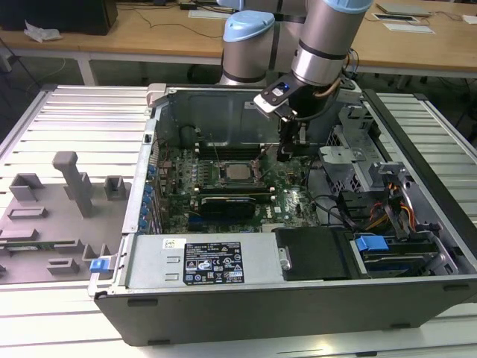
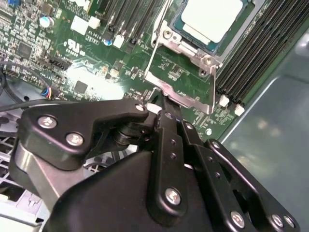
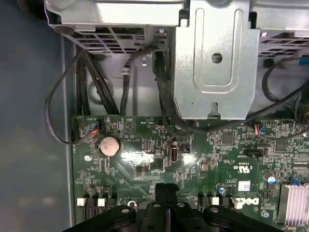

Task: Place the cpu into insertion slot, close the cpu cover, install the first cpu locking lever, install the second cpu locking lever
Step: 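Close the cpu cover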

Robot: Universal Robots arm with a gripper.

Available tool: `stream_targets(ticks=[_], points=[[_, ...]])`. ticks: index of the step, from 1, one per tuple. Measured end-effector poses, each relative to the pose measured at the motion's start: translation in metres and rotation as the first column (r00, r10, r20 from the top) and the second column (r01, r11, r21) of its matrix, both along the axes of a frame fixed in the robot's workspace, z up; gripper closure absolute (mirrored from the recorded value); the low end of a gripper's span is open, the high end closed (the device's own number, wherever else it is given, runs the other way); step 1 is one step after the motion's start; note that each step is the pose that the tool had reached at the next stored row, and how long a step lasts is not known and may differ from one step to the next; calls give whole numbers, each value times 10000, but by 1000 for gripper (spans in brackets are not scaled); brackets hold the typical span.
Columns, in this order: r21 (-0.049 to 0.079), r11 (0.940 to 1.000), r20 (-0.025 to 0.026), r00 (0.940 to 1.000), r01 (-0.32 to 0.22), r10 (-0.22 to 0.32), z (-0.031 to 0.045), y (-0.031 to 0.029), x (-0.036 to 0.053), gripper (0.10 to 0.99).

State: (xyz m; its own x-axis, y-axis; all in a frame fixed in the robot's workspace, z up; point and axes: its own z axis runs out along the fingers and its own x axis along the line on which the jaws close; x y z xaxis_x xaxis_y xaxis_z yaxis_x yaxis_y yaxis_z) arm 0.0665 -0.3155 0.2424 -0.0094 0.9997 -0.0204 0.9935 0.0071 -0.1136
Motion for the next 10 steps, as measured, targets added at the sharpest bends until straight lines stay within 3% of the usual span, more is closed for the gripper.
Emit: stream_targets(ticks=[7,10], points=[[1,10000,85,10000,2,-2,-1,0,-240,980],[0,10000,131,9999,1,-1,0,0,-392,980]])
